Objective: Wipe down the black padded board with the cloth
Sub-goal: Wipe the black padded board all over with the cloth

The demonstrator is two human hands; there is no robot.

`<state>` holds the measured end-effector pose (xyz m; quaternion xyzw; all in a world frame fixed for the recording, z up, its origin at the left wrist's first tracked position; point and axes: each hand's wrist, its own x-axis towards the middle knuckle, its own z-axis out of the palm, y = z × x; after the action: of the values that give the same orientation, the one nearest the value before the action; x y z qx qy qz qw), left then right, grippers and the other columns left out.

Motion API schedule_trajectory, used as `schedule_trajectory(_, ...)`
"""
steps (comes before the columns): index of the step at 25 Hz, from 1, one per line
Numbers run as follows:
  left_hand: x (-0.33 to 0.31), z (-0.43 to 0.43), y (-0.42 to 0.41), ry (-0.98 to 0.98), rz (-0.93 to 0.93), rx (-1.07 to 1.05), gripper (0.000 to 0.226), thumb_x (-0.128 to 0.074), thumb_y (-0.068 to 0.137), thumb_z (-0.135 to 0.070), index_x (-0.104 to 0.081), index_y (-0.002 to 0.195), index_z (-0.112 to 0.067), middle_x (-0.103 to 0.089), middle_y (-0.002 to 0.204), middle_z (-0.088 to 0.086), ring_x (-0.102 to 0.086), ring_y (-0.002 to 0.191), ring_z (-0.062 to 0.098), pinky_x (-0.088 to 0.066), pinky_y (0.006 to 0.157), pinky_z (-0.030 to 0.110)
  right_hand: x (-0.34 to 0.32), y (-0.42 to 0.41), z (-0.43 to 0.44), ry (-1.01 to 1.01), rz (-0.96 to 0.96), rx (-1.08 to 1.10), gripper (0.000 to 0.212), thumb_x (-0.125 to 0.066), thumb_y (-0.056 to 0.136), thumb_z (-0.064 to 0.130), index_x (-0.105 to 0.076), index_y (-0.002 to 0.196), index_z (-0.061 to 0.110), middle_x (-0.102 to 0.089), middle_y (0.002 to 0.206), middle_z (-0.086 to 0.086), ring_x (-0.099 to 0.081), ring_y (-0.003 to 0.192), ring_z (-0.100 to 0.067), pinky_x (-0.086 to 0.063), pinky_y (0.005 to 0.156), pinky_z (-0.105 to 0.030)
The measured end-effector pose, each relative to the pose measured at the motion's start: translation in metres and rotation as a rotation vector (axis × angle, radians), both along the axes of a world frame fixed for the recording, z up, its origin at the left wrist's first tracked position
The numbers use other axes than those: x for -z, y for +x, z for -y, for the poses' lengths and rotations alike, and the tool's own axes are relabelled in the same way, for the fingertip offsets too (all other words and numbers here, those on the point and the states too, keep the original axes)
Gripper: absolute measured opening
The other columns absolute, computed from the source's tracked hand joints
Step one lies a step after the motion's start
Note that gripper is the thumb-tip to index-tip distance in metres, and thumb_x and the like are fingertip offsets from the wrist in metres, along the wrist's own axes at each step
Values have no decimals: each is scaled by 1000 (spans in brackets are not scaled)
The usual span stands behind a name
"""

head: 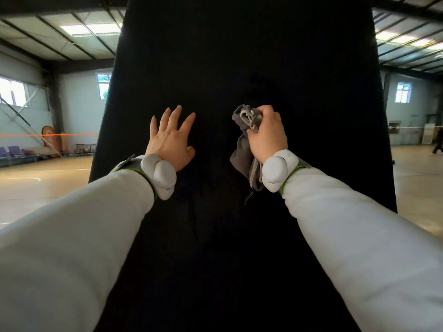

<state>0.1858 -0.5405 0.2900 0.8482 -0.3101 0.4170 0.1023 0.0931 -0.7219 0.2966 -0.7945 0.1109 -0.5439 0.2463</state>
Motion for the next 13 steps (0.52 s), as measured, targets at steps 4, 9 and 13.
schedule_trajectory(4, -3, 7, 9, 9, 41, 40, 74, -54, 90, -26, -10, 150, -22, 1, 157, 11, 6, 144, 30, 3, 117, 46, -2, 8, 6, -13, -5, 43, 32, -54, 88, 13, -46, 118, 18, -46, 120, -9, -52, 103, -26, -42, 73, -32)
schedule_trajectory(9, -9, 13, 27, 43, 1, -59, 83, -53, 90, -41, -3, 150, -14, 9, 157, 9, 9, 144, 29, 3, 116, 45, -15, 22, 12, -38, 68, 72, 32, -55, 87, 13, -50, 117, 23, -45, 121, -7, -50, 106, -24, -46, 80, -32)
schedule_trajectory(13, -6, 14, 37, 102, -30, -92, 95, -58, 86, -47, 5, 149, -15, 16, 156, 8, 12, 143, 28, 3, 116, 46, -28, 32, 12, -57, 124, 120, 35, -53, 87, 11, -53, 119, 26, -44, 122, -6, -47, 111, -23, -46, 88, -38)
